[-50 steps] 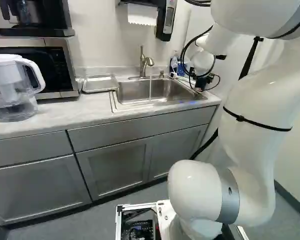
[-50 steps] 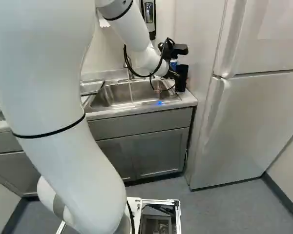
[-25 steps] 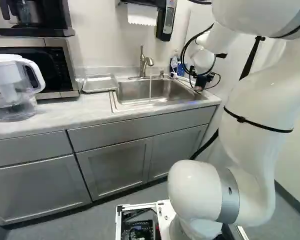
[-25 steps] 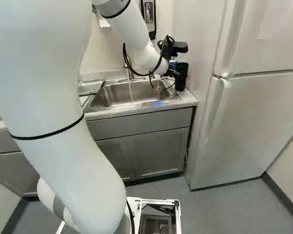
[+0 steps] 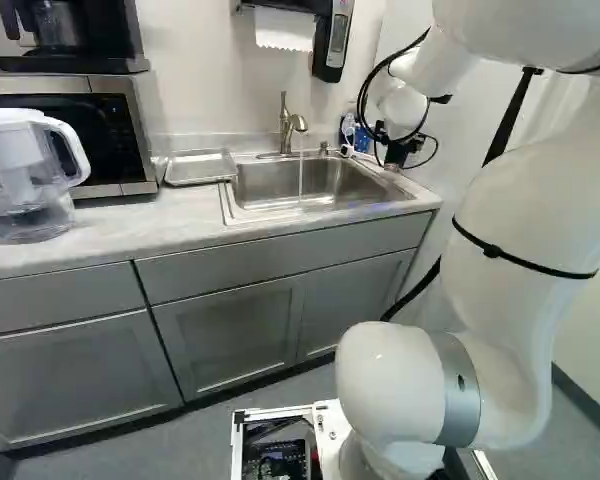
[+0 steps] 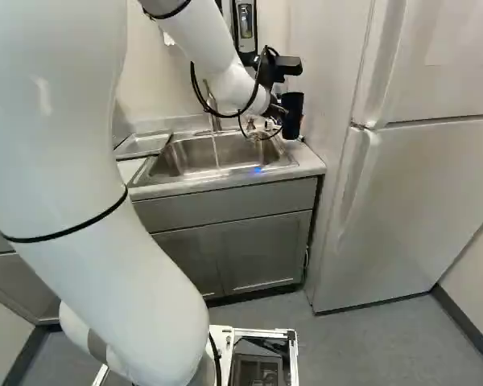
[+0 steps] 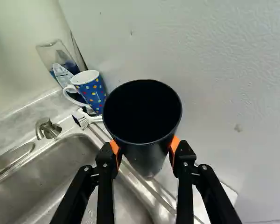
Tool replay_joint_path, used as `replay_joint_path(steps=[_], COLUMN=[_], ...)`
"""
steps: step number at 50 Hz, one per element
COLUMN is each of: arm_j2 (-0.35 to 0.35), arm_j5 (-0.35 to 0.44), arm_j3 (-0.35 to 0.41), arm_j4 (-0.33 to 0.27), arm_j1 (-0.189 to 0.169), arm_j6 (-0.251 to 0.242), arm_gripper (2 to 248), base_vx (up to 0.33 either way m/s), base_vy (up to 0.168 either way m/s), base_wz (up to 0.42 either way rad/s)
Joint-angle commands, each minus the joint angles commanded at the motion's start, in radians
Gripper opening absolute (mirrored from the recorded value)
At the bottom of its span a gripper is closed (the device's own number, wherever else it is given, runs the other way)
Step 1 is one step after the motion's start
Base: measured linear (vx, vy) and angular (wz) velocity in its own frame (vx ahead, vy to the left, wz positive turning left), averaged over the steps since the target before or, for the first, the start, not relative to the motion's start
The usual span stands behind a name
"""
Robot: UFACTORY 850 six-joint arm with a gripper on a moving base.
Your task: Rinse the cup and place it in the tray
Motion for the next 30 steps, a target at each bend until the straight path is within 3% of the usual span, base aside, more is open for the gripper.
replay_joint_path(steps=[30], arm_j2=[0.021], arm_j5=[-0.007], arm_j3=[0.022], arm_j4=[-0.022], arm_j1=[0.032], arm_j6=[0.000], arm_gripper=[120], base_vx=[0.000], base_vy=[0.000], base_wz=[0.000])
